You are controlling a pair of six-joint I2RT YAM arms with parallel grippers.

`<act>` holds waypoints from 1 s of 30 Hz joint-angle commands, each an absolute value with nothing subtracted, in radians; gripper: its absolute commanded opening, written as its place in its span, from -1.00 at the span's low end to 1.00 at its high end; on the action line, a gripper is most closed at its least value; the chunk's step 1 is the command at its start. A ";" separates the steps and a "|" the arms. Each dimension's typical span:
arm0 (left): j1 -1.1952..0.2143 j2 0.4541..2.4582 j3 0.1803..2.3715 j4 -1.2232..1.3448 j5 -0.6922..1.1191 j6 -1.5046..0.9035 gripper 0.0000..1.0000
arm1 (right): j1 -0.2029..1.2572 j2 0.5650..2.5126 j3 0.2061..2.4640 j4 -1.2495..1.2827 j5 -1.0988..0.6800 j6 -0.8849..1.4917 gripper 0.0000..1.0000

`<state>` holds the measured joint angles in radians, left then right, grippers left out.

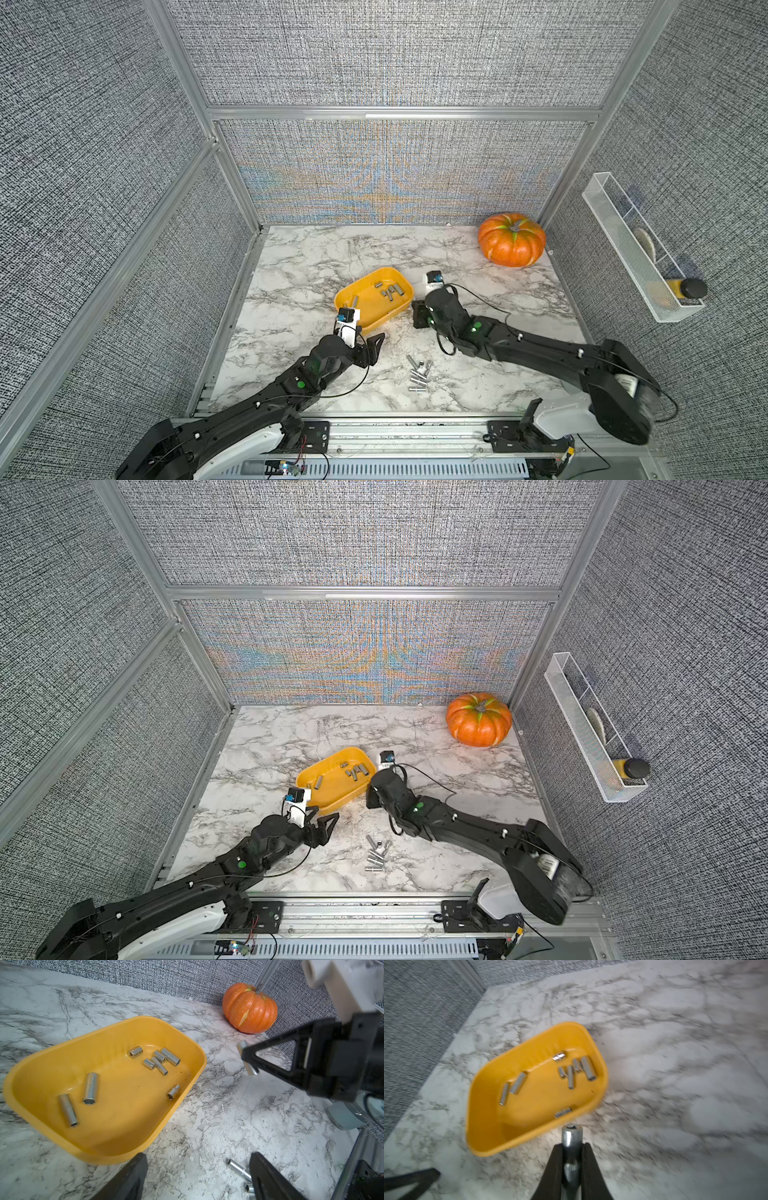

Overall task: Put the socket on the desktop into the storage box
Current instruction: Place the socket head in the storage box, then pick up the socket head from the center of the board.

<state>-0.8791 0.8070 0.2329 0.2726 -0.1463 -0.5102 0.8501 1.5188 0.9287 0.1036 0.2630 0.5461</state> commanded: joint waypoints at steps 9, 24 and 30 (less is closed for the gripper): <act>-0.879 0.762 0.224 0.250 -0.218 -0.523 0.63 | 0.786 2.019 1.435 0.031 0.051 0.424 -0.94; -0.879 0.759 0.227 0.242 -0.220 -0.522 0.64 | 0.785 1.895 1.322 -0.006 0.103 0.398 -0.22; -0.879 0.762 0.228 0.251 -0.208 -0.519 0.63 | 0.827 1.664 1.103 -0.038 0.168 0.367 -0.23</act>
